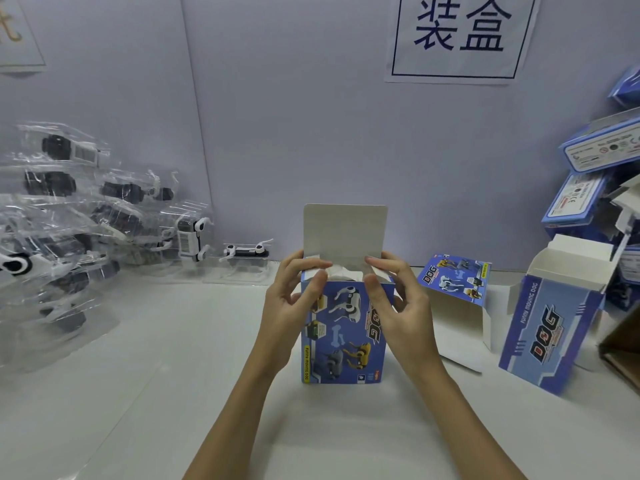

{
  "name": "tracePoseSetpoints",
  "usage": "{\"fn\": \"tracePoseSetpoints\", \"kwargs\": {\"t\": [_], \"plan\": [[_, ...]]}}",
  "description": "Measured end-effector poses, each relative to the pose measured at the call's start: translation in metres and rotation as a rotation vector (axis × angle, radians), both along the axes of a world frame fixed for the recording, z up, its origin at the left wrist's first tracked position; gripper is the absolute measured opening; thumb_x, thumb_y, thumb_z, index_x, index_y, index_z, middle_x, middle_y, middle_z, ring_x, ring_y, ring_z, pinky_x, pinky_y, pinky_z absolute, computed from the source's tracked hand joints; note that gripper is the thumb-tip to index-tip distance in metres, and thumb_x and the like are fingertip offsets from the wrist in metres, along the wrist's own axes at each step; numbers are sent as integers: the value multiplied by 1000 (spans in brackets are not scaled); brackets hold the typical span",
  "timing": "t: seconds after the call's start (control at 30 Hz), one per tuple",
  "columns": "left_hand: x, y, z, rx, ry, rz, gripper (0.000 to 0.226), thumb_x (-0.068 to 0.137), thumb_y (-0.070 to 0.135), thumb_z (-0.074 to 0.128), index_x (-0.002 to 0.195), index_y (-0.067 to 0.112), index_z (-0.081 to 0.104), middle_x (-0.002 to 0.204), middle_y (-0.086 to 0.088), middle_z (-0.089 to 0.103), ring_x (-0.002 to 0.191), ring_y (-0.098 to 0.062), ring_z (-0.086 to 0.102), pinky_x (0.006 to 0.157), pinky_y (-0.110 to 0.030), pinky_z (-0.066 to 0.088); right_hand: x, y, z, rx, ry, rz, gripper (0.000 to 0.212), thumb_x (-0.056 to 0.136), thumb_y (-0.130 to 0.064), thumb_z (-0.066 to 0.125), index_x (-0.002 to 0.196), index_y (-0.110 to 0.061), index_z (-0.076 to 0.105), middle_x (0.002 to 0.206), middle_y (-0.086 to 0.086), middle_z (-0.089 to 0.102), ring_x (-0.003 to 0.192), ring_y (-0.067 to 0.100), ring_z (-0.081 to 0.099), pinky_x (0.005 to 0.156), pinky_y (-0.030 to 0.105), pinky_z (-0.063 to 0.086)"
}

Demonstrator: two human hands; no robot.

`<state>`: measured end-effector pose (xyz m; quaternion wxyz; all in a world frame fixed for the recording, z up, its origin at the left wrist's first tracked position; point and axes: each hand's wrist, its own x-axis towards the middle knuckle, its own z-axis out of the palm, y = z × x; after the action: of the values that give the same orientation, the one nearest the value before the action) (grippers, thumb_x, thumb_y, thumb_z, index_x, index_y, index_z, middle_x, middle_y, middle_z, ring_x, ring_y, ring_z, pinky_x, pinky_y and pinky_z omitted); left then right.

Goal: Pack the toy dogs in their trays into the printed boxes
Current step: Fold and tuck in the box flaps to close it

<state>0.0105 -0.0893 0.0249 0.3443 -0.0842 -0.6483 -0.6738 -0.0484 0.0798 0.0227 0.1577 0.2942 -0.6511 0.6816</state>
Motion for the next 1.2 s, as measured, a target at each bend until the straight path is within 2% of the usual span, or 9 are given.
{"fn": "tracePoseSetpoints", "kwargs": {"t": [0.2, 0.43, 0.6, 0.7, 0.83, 0.93, 1.03, 1.13, 1.2], "plan": [[-3, 3, -1, -39, -8, 62, 37, 93, 53, 61, 95, 17, 67, 140, 26, 51, 132, -6, 57, 76, -27, 61, 0, 6, 8, 6, -6, 22, 26, 85, -54, 70, 103, -36, 73, 127, -29, 60, 126, 7, 61, 95, 49, 60], [-5, 2, 3, 100, -79, -18, 35, 83, 54, 76, 91, 20, 72, 148, 9, 48, 136, -32, 56, 98, -61, 55, -1, -1, 6, -107, -108, 123, 18, 89, -38, 70, 105, -33, 75, 136, -32, 59, 128, 11, 63, 97, 45, 58], [-2, 6, 7, 138, 12, -89, 45, 82, 56, 83, 111, 34, 56, 131, -1, 63, 116, -33, 68, 77, -49, 62, -1, 0, 7, -143, -88, 139, 43, 93, -32, 73, 132, -23, 56, 126, -17, 65, 119, 15, 67, 97, 48, 60], [-1, 2, 7, 144, 46, -135, 44, 86, 51, 80, 118, 43, 51, 129, -2, 59, 119, -29, 66, 78, -43, 63, -3, 5, 8, -98, -22, 175, 59, 97, -31, 69, 150, -34, 41, 130, -6, 62, 121, 19, 66, 91, 40, 62], [1, -1, 5, 17, -37, -155, 53, 82, 53, 83, 119, 27, 56, 128, 4, 61, 117, -25, 69, 81, -44, 63, -4, 8, 4, 26, 20, 132, 31, 96, -36, 65, 126, -29, 66, 140, -5, 56, 129, 19, 59, 98, 57, 56], [1, 0, 3, -18, -11, -129, 51, 79, 37, 87, 116, 20, 55, 128, 8, 57, 124, -18, 64, 78, -32, 63, -5, 11, 1, 83, 31, 153, 35, 92, -32, 69, 126, -27, 64, 150, -9, 50, 137, 15, 54, 103, 55, 54], [0, 3, 2, 24, -22, -121, 44, 85, 44, 82, 113, 22, 56, 131, 9, 56, 127, -20, 63, 79, -35, 64, -5, 11, -2, 124, -2, 178, 42, 89, -50, 71, 128, -37, 60, 156, -17, 44, 140, 12, 52, 107, 53, 52], [0, 5, 2, 29, -17, -140, 34, 89, 44, 74, 114, 28, 57, 143, 14, 53, 123, -21, 67, 82, -36, 64, -2, 8, -2, 67, -51, 179, 40, 94, -59, 62, 126, -35, 61, 134, -10, 65, 122, 17, 66, 96, 56, 58], [0, 5, 1, 14, -4, -137, 31, 95, 39, 69, 121, 28, 56, 153, 19, 46, 124, -20, 67, 84, -37, 64, -1, 5, 0, 37, -38, 159, 35, 98, -52, 60, 123, -28, 62, 120, -11, 71, 114, 16, 70, 90, 44, 62]]}}
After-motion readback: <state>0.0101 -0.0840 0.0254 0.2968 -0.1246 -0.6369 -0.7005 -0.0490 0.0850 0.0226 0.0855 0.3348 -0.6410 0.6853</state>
